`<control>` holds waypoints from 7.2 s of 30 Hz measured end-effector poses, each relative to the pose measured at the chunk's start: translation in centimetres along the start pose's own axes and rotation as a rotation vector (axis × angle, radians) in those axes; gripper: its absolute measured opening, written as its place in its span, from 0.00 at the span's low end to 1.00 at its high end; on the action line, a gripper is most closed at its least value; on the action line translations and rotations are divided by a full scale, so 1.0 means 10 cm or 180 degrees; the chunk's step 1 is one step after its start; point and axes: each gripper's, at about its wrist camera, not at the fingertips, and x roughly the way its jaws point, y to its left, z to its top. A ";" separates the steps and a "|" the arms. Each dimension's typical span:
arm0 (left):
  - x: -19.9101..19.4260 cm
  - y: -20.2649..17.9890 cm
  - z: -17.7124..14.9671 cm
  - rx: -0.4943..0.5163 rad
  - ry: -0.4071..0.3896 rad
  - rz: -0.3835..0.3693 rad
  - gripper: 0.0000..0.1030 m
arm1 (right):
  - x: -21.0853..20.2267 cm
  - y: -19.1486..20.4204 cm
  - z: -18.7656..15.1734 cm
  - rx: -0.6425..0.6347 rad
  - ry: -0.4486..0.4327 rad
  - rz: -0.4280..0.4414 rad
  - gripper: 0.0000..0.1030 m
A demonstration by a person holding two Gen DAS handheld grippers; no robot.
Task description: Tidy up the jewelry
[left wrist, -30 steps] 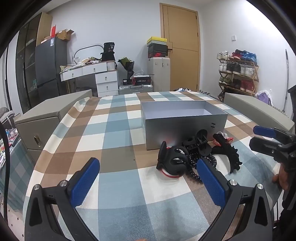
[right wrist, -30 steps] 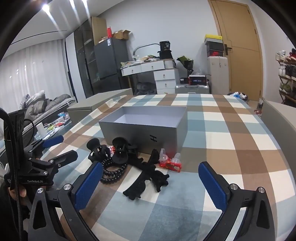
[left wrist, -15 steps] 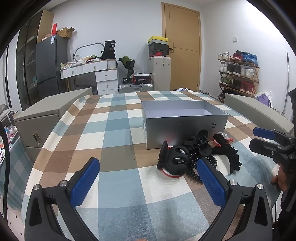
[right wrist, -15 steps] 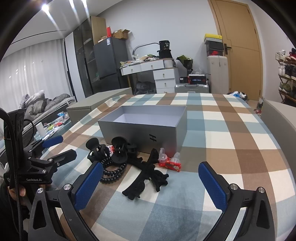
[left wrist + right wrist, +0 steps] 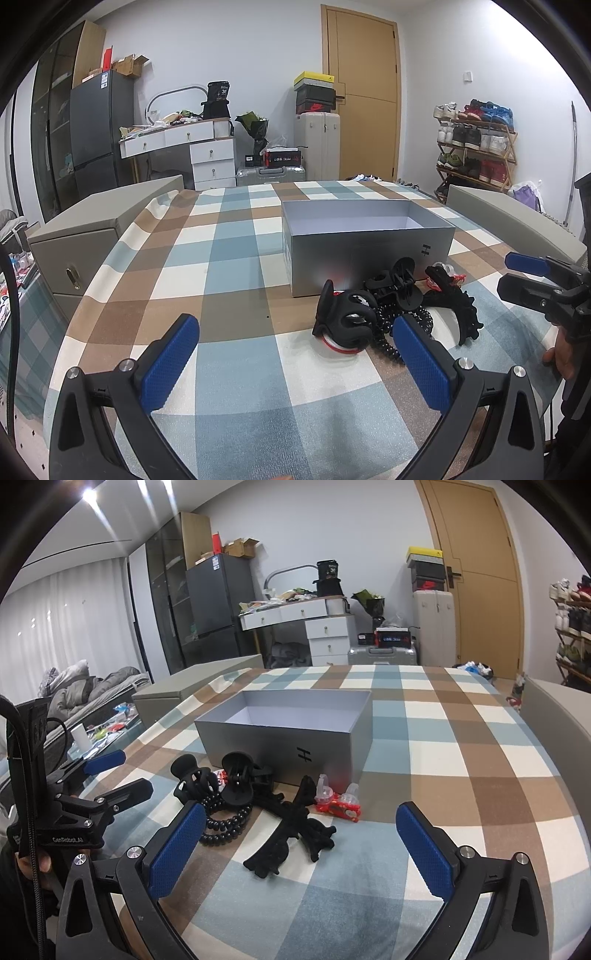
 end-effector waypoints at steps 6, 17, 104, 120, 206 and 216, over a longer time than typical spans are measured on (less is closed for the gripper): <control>0.00 0.00 0.00 0.0011 0.0006 -0.0007 0.99 | 0.00 0.00 0.00 -0.0002 0.0000 -0.0003 1.00; 0.00 -0.01 -0.01 0.0007 0.0000 -0.0002 0.99 | 0.00 0.01 -0.01 -0.0004 0.0004 -0.0006 1.00; 0.17 -0.03 0.07 -0.0086 0.0478 -0.0299 0.99 | 0.31 0.13 0.03 -0.0135 0.0774 0.0021 0.05; 0.17 -0.06 0.07 -0.0059 0.0494 -0.0329 0.99 | 0.29 0.10 -0.06 0.0160 0.0967 0.0186 0.30; 0.17 -0.12 0.51 0.0006 0.0244 -0.0570 0.38 | -0.11 -0.01 0.36 0.0338 0.0156 0.0398 0.17; 0.27 -0.07 0.69 -0.0063 0.0110 -0.0547 0.38 | 0.01 -0.06 0.60 0.0472 0.0098 0.0385 0.17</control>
